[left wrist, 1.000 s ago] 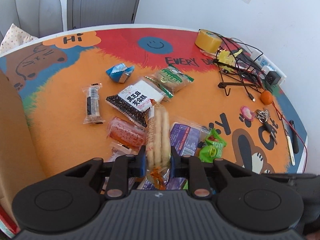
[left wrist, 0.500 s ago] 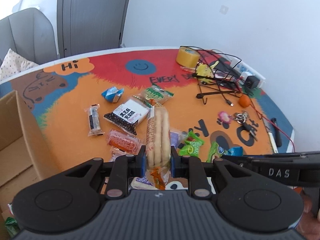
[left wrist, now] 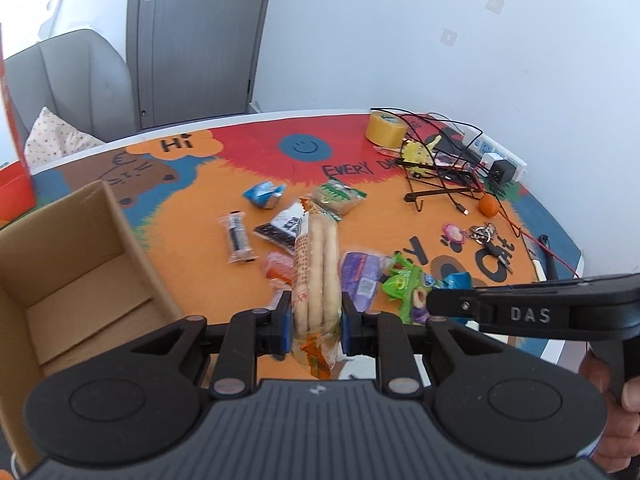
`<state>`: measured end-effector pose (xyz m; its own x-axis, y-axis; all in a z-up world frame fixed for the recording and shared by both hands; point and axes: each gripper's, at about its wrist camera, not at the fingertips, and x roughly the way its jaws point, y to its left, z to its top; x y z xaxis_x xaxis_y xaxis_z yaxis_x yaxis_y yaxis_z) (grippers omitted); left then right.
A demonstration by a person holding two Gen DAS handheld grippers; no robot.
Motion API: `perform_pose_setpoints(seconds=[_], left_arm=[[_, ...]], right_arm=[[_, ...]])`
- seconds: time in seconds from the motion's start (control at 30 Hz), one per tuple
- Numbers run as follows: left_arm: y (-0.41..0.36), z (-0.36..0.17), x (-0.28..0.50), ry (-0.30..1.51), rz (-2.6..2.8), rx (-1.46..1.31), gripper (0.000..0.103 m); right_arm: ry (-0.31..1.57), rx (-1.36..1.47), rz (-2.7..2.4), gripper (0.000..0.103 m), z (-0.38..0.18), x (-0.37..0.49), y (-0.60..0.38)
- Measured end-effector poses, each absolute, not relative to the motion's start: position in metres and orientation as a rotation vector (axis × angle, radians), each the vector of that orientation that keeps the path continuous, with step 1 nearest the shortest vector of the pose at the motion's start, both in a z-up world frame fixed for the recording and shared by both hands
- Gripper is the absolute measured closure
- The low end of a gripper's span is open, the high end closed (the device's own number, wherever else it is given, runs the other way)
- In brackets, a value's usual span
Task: Organize snacks
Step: 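Grasp the bread stick bag with the left tool while the right tool grasps the blue candy packet, then carry both snacks into the cardboard box and open both tools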
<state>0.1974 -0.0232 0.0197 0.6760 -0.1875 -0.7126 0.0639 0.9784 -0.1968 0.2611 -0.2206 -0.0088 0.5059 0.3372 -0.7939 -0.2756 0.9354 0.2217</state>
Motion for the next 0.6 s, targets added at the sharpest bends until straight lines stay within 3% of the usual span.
perform_pose_setpoints(seconds=[0.6], left_arm=[[0.062,0.044,0.170,0.759,-0.011,-0.216,0.082]], right_arm=[[0.954,-0.041,0.472,0.077,0.008,0.257,-0.131]])
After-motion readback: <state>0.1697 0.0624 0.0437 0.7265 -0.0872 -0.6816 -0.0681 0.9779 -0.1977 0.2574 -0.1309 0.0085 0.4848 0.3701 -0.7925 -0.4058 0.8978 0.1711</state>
